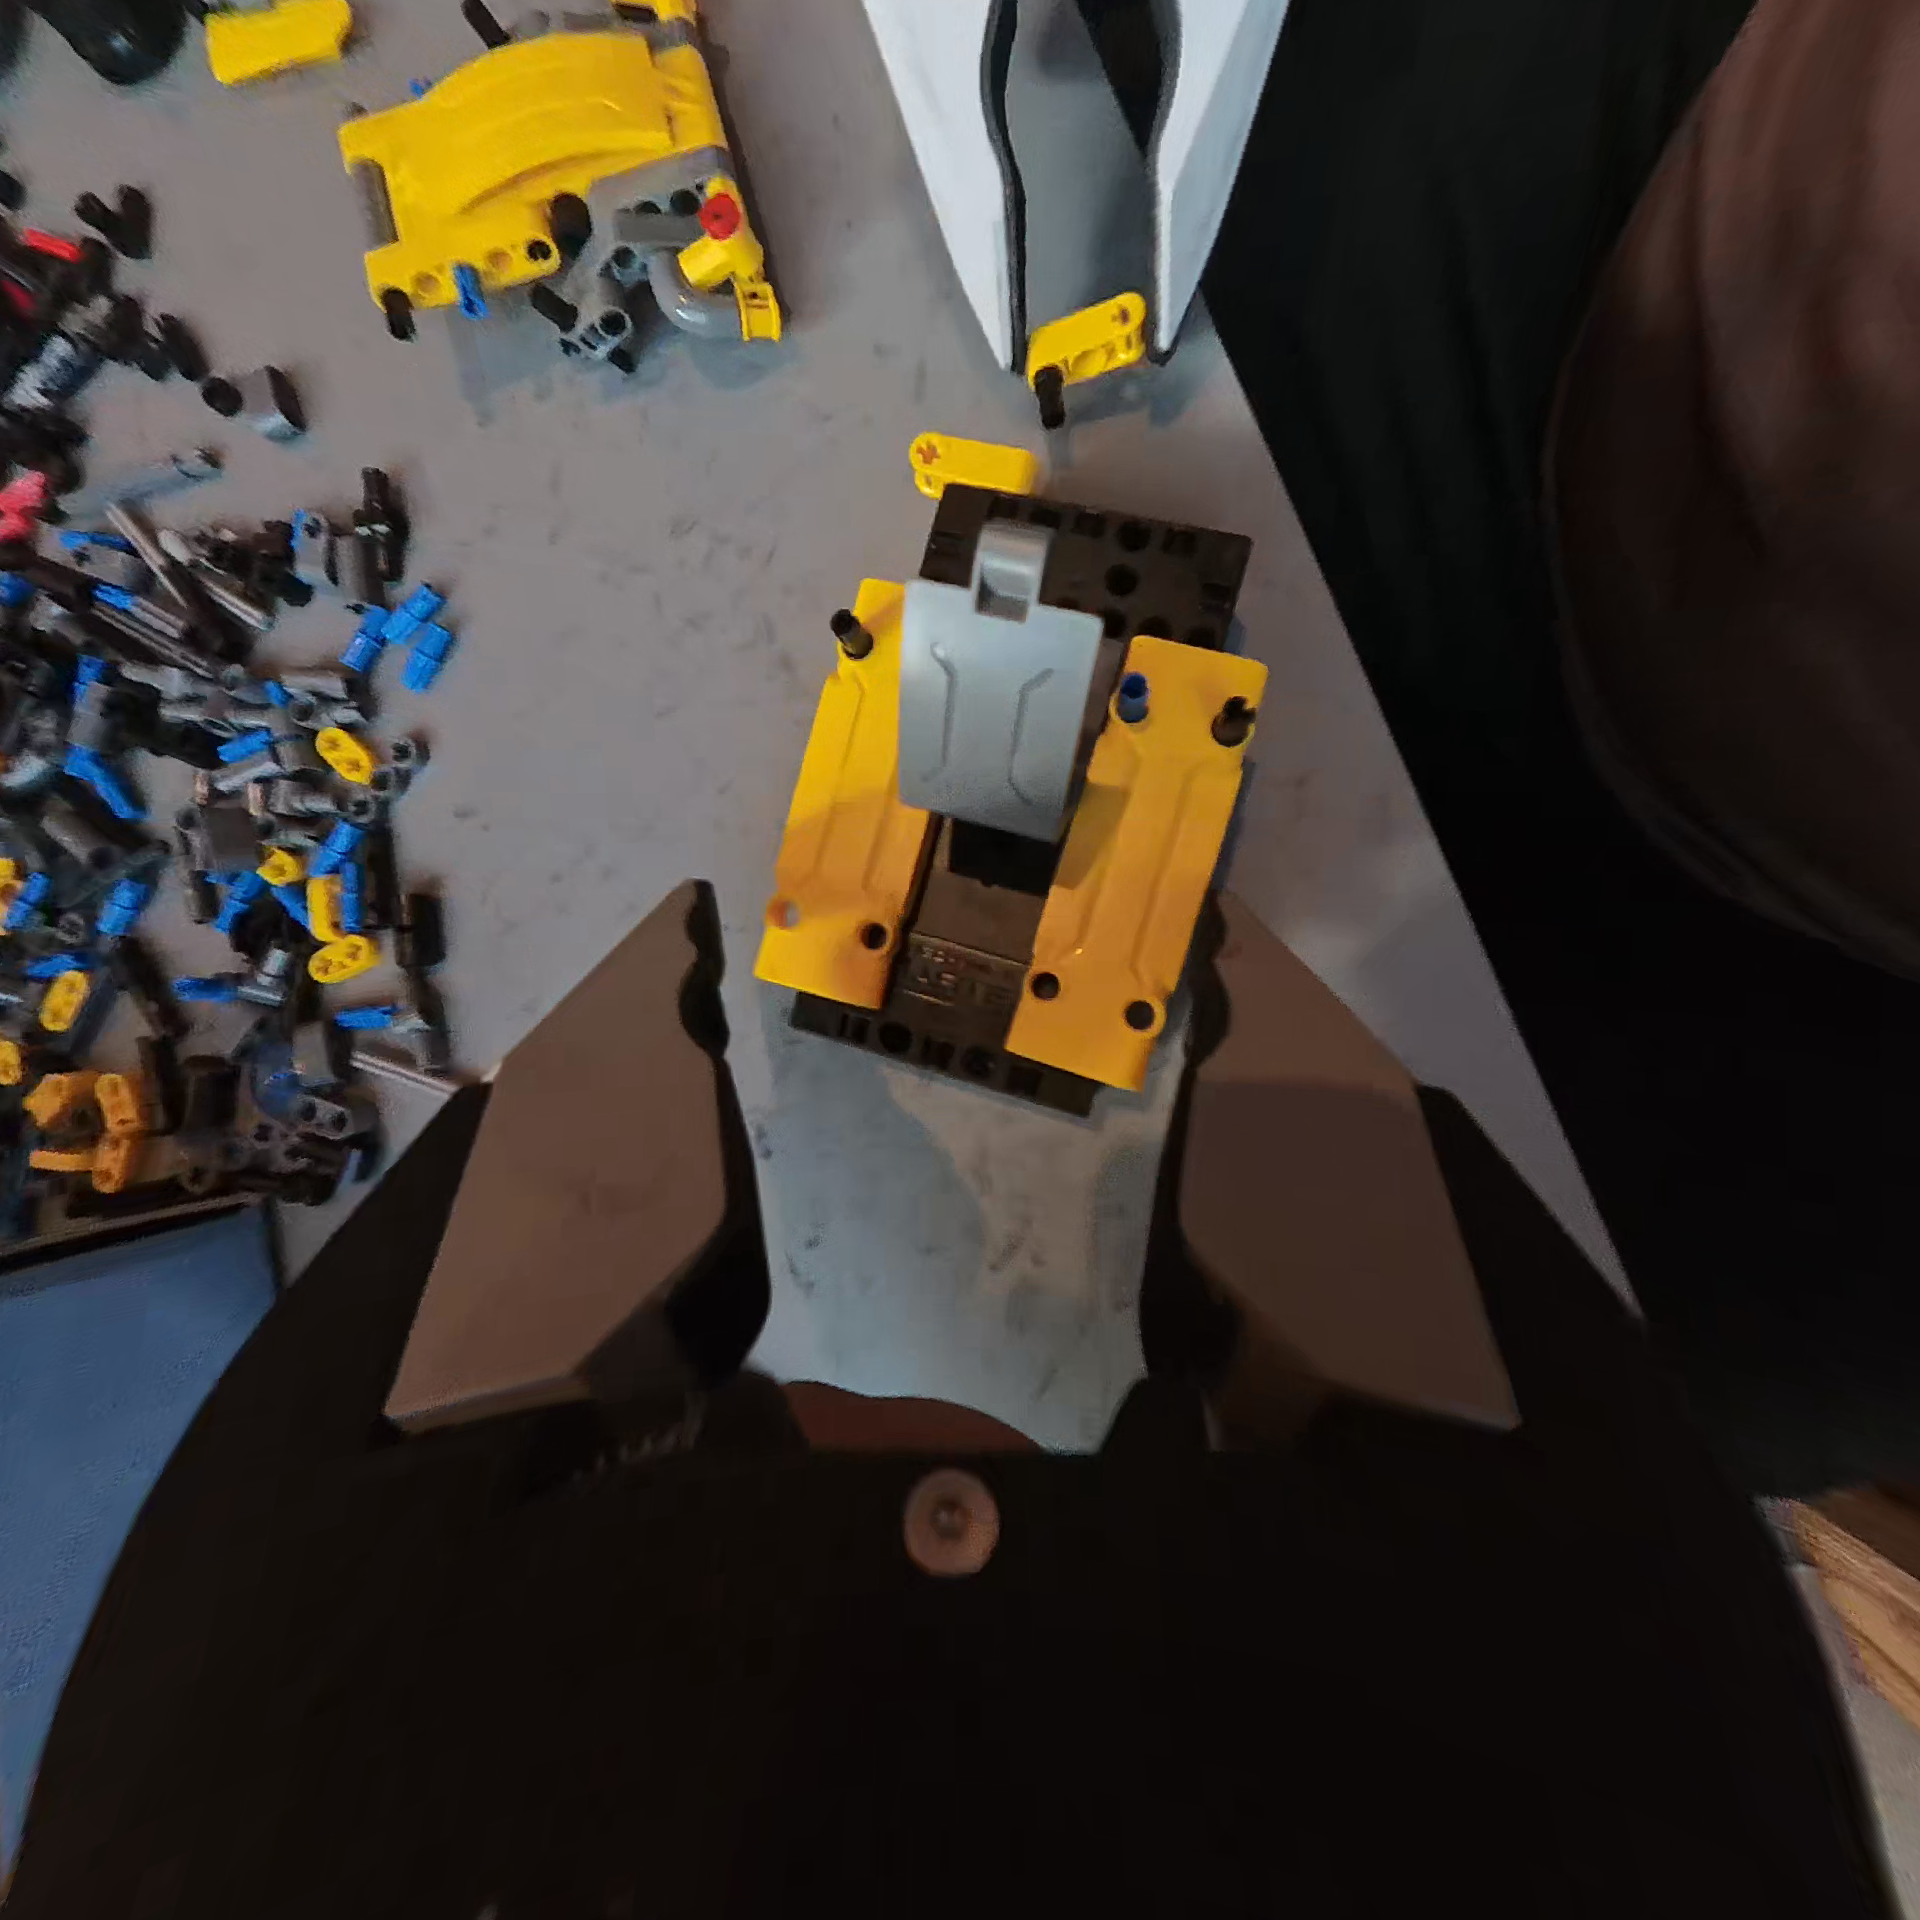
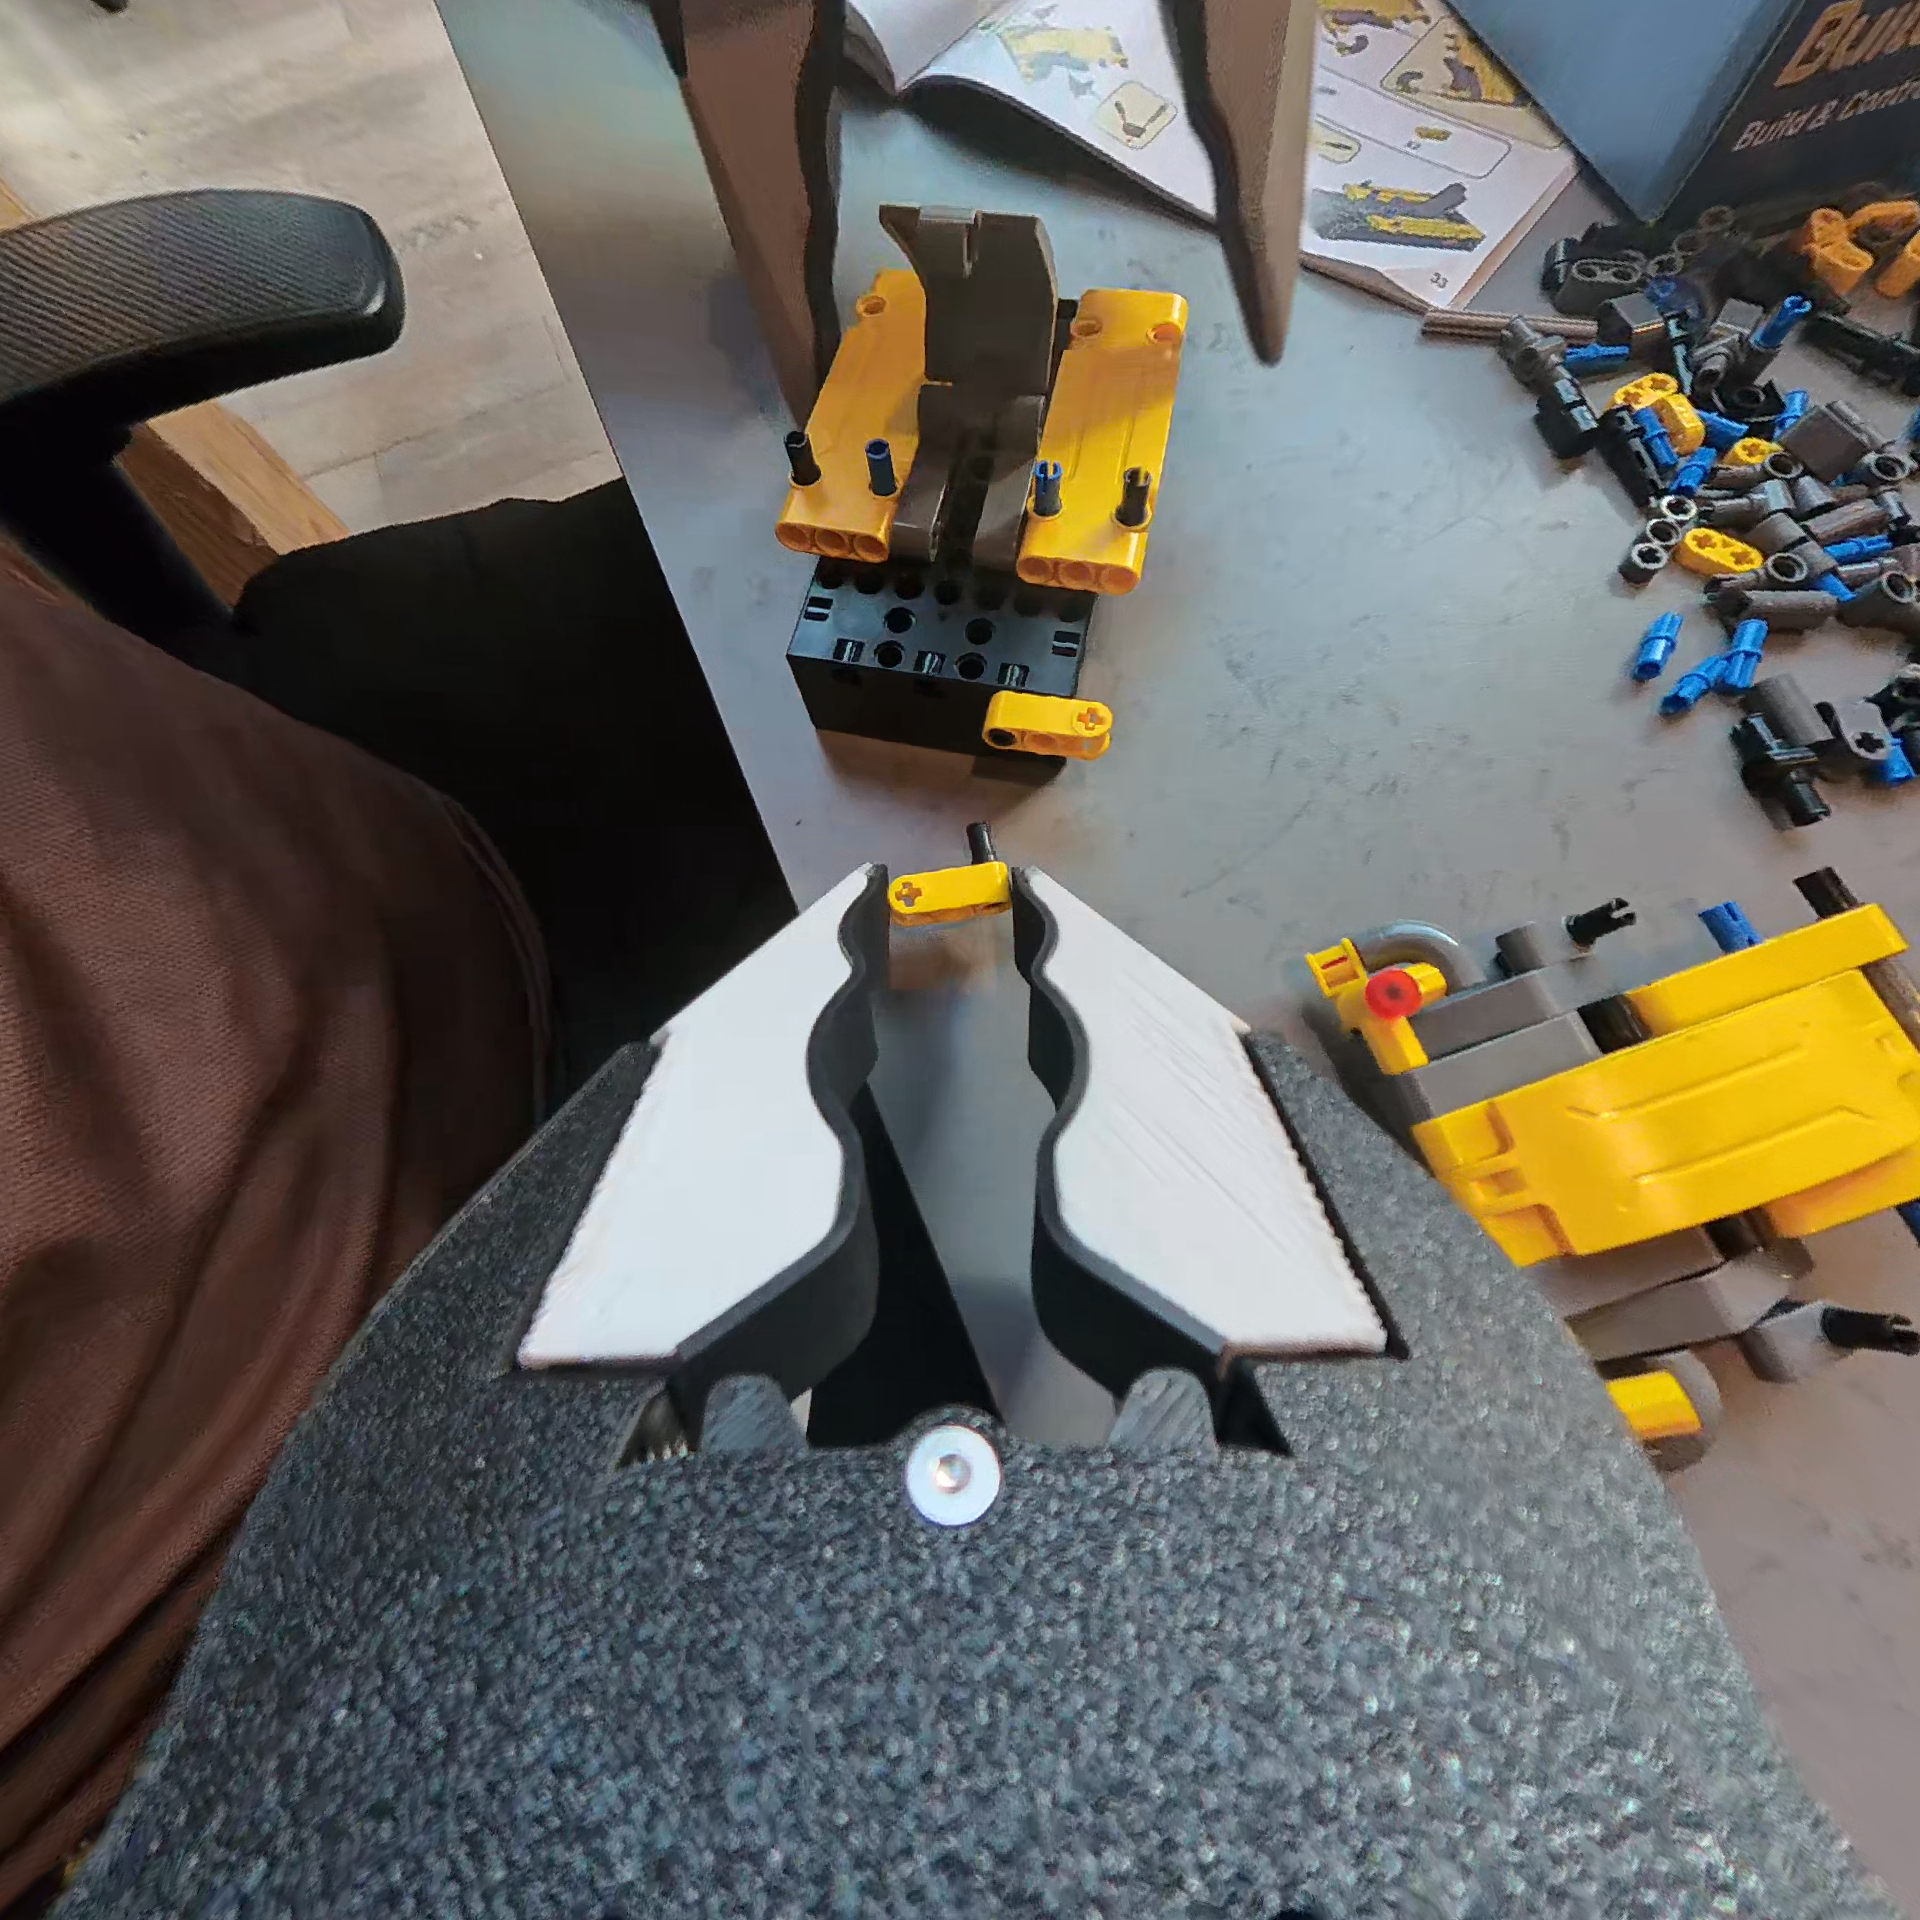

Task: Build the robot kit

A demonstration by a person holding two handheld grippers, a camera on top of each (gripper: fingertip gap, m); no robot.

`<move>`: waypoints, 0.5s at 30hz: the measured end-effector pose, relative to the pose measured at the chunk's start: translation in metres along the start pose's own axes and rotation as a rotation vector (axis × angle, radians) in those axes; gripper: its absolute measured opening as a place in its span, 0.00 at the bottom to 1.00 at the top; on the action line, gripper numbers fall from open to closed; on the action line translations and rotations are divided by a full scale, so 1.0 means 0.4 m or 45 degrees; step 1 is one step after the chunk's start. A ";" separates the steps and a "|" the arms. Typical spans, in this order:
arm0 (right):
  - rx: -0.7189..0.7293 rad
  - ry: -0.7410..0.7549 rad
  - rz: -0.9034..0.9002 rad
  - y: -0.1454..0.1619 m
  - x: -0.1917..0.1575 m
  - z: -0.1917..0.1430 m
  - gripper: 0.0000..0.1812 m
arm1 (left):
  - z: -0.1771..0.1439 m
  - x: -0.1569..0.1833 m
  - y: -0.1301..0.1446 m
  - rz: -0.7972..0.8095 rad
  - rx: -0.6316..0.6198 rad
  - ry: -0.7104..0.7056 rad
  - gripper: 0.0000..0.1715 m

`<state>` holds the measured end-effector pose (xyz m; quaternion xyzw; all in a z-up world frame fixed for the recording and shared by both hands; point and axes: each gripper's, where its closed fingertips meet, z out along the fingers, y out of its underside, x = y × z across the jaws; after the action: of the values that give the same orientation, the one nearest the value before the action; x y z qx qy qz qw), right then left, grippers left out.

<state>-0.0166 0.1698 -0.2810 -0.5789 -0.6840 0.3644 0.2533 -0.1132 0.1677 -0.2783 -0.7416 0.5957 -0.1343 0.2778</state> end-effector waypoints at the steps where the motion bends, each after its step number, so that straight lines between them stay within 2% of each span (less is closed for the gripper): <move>1: 0.001 0.008 0.002 0.002 0.001 -0.002 0.11 | 0.005 0.006 0.007 -0.058 -0.028 0.013 0.49; 4: 0.009 0.024 0.005 0.008 0.000 -0.011 0.11 | 0.001 0.010 0.015 -0.233 -0.046 -0.132 0.48; 7: 0.030 0.021 0.031 0.007 -0.006 -0.014 0.11 | -0.006 0.021 0.018 -0.506 -0.020 -0.317 0.48; 9: 0.042 0.040 0.022 0.002 -0.003 -0.011 0.11 | -0.018 0.036 0.007 -0.615 0.024 -0.391 0.49; 12: 0.035 0.046 -0.011 -0.009 0.001 0.003 0.11 | -0.039 0.035 -0.032 -0.661 0.097 -0.414 0.55; 15: -0.019 0.067 -0.066 -0.007 0.008 0.021 0.11 | -0.035 0.011 -0.053 -0.593 0.052 -0.392 0.60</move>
<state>-0.0253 0.1708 -0.2842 -0.5724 -0.6945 0.3372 0.2762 -0.1023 0.1629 -0.2552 -0.8645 0.3572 -0.0922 0.3414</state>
